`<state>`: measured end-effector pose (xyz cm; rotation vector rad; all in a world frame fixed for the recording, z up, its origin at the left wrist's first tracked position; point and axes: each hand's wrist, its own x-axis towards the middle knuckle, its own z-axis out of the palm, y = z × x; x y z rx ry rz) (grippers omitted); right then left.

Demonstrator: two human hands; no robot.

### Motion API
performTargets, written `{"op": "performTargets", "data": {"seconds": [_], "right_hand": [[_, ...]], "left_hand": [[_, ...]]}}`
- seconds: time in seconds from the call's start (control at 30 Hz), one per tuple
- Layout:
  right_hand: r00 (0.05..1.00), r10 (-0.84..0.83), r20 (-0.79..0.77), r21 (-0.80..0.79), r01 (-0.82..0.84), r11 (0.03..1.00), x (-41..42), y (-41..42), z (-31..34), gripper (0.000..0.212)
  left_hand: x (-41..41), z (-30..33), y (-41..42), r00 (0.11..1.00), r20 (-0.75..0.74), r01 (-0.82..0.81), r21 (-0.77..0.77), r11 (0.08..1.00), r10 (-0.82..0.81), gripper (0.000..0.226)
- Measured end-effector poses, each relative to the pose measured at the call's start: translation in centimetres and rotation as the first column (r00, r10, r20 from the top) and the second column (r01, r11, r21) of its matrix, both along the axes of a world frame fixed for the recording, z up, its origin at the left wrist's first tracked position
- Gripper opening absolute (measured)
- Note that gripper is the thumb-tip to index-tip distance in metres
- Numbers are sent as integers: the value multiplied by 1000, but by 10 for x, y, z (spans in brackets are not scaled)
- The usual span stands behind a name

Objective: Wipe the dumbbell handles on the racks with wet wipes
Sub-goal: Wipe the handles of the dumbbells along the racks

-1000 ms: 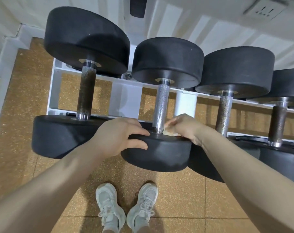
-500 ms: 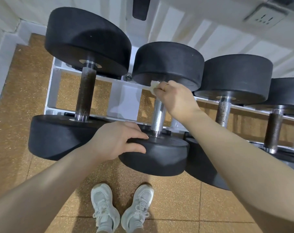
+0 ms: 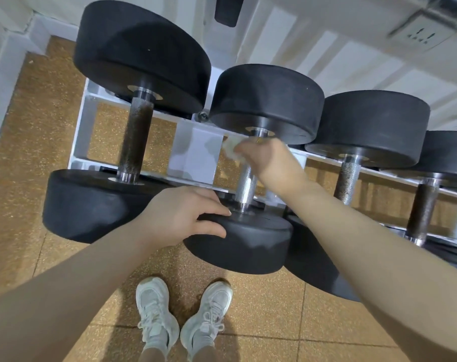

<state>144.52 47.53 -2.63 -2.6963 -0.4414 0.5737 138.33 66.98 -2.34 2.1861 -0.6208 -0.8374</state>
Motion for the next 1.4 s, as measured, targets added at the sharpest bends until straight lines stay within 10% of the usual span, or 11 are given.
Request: {"op": "performTargets", "data": {"seconds": [0.17, 0.4, 0.5, 0.57, 0.6, 0.67, 0.73, 0.8, 0.93, 1.13, 1.4], "right_hand": [[990, 140, 23, -327, -125, 937, 26, 3, 0, 35], [831, 461, -311, -150, -522, 840, -27, 4, -9, 29], [879, 324, -351, 20, -339, 940, -29, -1, -7, 32], [942, -63, -330, 228, 144, 963, -25, -13, 3, 27], [869, -332, -367, 342, 458, 821, -25, -20, 7, 24], [463, -657, -594, 452, 869, 203, -26, -37, 10, 18], [101, -554, -826, 328, 886, -327, -27, -47, 6, 11], [-18, -385, -923, 191, 847, -496, -23, -49, 0, 7], [98, -299, -949, 208, 908, -364, -1, -35, -19, 19], [345, -434, -832, 258, 934, 249, 7, -34, -39, 31], [155, -386, -909, 26, 947, 319, -43, -39, -30, 21]], "left_hand": [[1, -2, -1, 1000, 23, 17, 5, 1000, -17, 67], [0, -1, 0, 1000, 20, 17, 37, 999, -18, 69], [1, 5, -1, 999, 5, 31, 72, 997, -32, 52], [3, 7, -2, 999, -6, 45, 91, 995, -45, 39], [3, 7, -2, 999, -6, 48, 97, 994, -48, 39], [2, 6, -1, 999, 5, 48, 96, 994, -49, 48], [1, 6, -2, 999, 7, 35, 98, 995, -36, 57], [1, 8, -2, 999, -18, 38, 123, 992, -36, 47], [2, 4, -3, 999, -1, 33, 123, 992, -33, 49], [1, 3, -2, 1000, 10, 6, 97, 995, -7, 45], [1, 8, -4, 1000, -10, 6, 103, 995, -5, 42]]}}
